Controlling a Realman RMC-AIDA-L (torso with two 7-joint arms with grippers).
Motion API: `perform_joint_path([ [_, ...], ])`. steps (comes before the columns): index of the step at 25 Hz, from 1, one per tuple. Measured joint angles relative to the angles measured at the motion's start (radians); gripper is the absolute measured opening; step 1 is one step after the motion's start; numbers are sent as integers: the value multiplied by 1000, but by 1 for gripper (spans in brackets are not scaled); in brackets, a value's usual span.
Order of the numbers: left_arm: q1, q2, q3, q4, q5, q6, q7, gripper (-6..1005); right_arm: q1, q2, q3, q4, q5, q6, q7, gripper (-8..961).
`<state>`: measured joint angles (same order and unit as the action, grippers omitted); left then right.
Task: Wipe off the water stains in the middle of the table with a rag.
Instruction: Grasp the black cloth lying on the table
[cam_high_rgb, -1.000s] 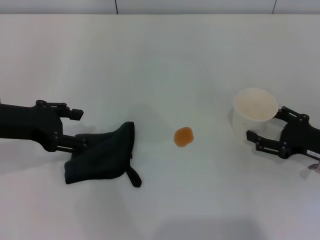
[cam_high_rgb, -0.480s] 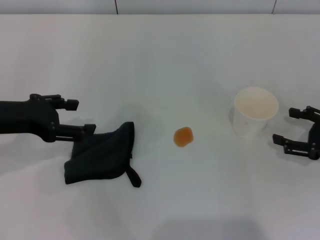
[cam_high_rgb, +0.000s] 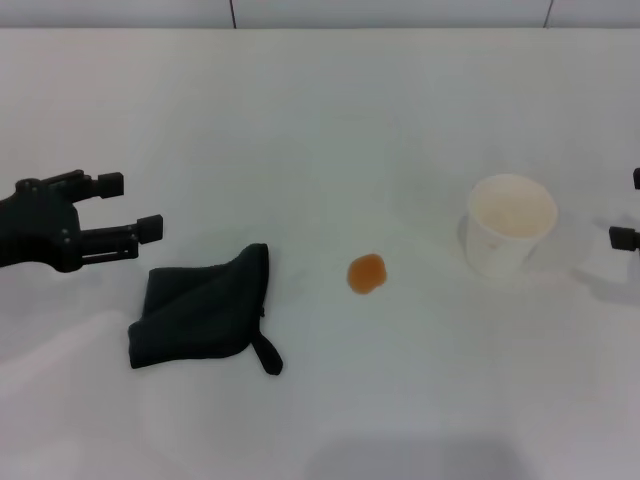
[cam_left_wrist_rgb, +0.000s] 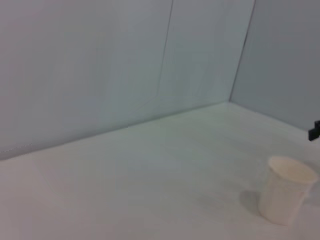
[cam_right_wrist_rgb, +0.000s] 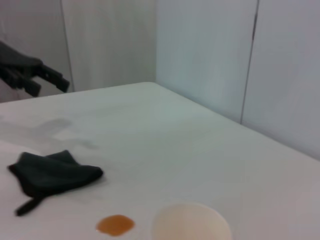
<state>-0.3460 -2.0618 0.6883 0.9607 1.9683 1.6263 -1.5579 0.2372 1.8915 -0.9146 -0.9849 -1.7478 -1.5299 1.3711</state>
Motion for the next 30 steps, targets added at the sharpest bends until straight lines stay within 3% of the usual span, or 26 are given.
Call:
perform_joint_path([
  [1,2,3,-2,-21,-4,0,7,871,0,0,0,0,0,0,0,834],
  [2,3,7,-2,-34,-5,0,11,870,40,0,41,-60,-76,-71,90,833],
  [6,6,25,1,-80,32,1,11,862,145,1,48,-172,-216,-168,263,829],
  [11,-16,39,7,-70,126,26,-36,853,239,9,45,-238,-305,-246,363,827],
  [14,-89,78,8,-8,275,119,-167,848,275,24,43,-264,-349,-263,383,821],
  [19,-186,111,8,44,457,176,-291,838,318,54,30,-281,-417,-264,393,796],
  [25,-280,113,8,39,629,167,-330,828,363,65,-14,-278,-434,-259,428,794],
  [30,-333,79,8,22,690,131,-332,818,377,70,-34,-275,-443,-257,441,794],
])
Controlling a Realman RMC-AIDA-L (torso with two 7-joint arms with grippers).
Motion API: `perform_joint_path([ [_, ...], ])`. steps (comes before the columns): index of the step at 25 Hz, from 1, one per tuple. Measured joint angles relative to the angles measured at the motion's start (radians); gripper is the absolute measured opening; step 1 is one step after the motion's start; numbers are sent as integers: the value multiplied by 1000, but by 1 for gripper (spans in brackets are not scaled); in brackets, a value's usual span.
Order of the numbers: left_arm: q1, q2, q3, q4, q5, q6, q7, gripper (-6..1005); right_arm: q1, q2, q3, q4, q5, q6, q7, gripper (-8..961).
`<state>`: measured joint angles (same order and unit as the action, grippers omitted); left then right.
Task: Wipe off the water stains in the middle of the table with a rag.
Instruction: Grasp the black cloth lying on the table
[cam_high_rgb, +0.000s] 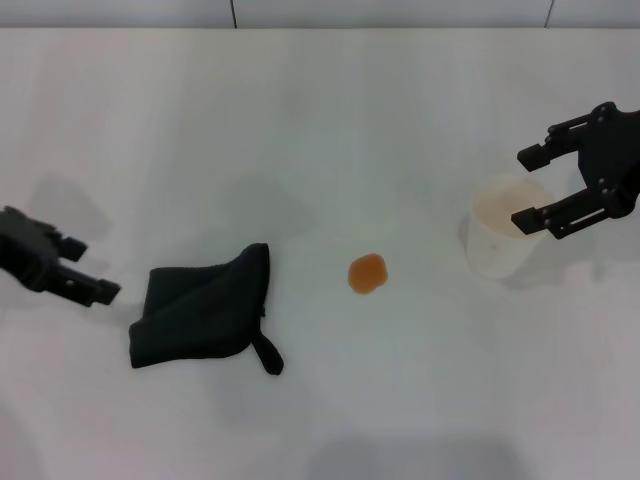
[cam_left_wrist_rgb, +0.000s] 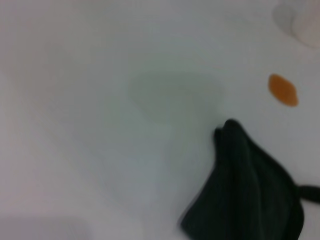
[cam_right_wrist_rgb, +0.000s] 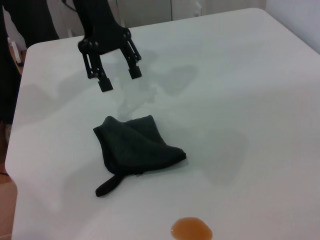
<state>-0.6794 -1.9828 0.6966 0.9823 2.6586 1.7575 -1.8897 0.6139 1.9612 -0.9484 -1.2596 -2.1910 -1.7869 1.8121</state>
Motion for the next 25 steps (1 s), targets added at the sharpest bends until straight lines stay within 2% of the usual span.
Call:
perform_joint_path([
  [6,-38,-46,13,-6,28,-10,-11,807,4,4,-1,16,-2,0,-4,794],
  [10,-47,-66,43,-7,43,-13,-29,800,-1,9,-1,18,-2,3,-11,794],
  [15,-55,-78,65,-7,46,-20,-54,791,-4,14,-3,26,-2,6,-20,794],
  [18,-56,-89,131,-10,47,-41,-80,565,-8,20,-8,26,-3,10,-26,793],
  [21,-54,-95,211,-25,47,-85,-111,566,-10,24,-10,26,-3,12,-29,793],
  [25,-58,-97,243,-44,46,-113,-123,568,-12,27,-11,26,-3,11,-29,793],
])
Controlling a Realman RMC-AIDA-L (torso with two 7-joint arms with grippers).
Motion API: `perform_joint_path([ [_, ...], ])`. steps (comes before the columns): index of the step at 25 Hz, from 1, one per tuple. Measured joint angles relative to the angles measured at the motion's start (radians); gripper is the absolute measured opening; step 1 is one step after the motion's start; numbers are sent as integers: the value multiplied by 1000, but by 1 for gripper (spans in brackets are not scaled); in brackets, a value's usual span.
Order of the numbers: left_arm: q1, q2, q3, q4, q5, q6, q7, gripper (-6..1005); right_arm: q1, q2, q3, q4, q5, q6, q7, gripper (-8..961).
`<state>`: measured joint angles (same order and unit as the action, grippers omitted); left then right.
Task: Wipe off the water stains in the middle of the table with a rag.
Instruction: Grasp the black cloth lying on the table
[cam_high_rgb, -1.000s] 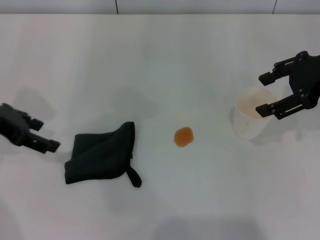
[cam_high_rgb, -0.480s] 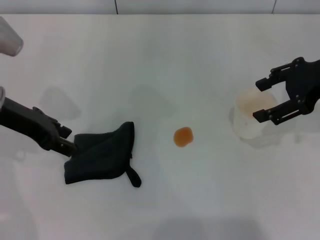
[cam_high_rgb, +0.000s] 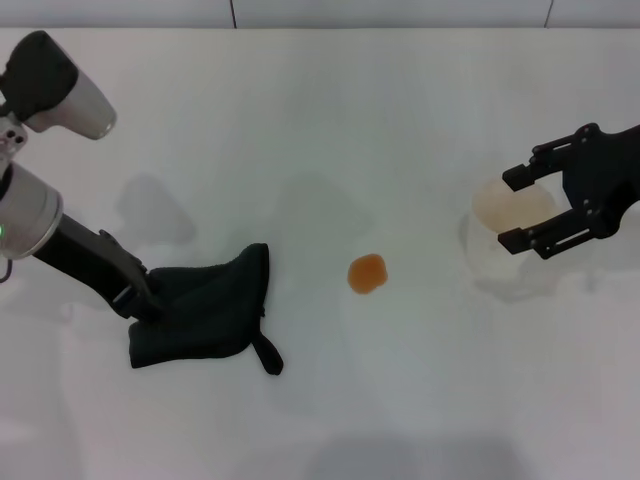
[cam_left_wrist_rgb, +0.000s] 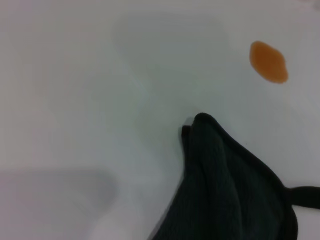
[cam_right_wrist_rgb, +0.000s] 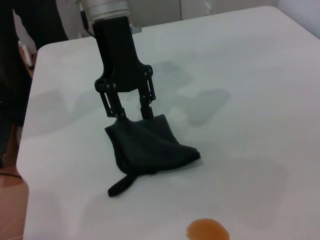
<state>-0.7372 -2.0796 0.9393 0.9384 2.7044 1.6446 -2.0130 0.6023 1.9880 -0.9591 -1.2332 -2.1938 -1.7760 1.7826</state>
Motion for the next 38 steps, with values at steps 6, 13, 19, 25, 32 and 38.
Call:
perform_joint_path([
  [6,-6,0,1,-11,-4,-23,-7,567,-3,2,-4,0,0,-3,0,793],
  [13,-13,-3,36,-26,-8,-54,-32,523,-1,3,-13,0,0,4,0,793],
  [19,-22,-4,64,-26,-11,-66,-68,317,-1,11,-14,0,0,7,-1,794],
  [25,-29,-5,109,-26,-34,-67,-92,152,-3,14,-21,0,0,7,2,794],
  [32,-36,-5,149,-26,-38,-60,-111,79,-6,17,-29,0,0,7,4,793],
  [38,-36,-4,154,-23,-33,-49,-119,97,-7,18,-38,0,0,9,5,793],
])
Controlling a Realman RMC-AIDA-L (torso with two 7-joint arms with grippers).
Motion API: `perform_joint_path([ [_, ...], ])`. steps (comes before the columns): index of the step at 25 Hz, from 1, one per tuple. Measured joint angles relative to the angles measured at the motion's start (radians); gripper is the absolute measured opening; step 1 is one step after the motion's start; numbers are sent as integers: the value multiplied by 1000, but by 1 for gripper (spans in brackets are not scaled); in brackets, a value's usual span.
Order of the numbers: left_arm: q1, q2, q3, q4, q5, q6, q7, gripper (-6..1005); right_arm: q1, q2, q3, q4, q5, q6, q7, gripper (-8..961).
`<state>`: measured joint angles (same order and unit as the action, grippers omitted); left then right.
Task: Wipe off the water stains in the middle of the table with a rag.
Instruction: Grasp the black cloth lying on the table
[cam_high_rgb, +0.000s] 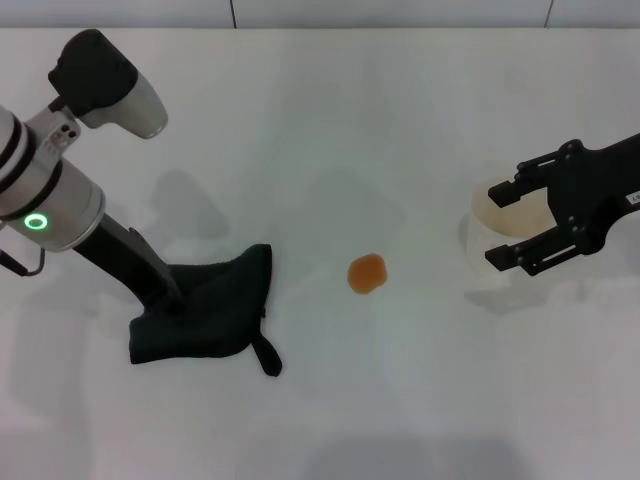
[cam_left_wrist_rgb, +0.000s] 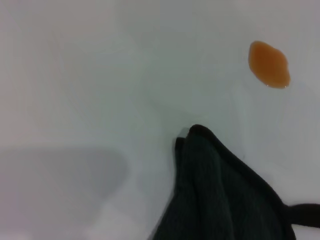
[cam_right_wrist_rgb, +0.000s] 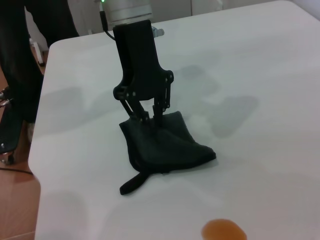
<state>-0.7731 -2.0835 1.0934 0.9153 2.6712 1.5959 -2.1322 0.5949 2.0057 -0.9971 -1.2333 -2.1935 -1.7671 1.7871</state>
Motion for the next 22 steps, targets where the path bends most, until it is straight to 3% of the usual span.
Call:
perform_joint_path([
  [1,0,0,0,1,1,0,-2,102,-1,0,0,0,0,1,0,793],
  [12,0,2,26,-1,9,-6,-6,545,-3,2,-7,0,0,8,0,792],
  [20,0,1,34,-2,9,-10,-9,475,-2,2,-27,0,0,23,0,791],
  [22,0,1,34,-3,9,-11,-11,401,-2,2,-28,1,0,26,0,791],
])
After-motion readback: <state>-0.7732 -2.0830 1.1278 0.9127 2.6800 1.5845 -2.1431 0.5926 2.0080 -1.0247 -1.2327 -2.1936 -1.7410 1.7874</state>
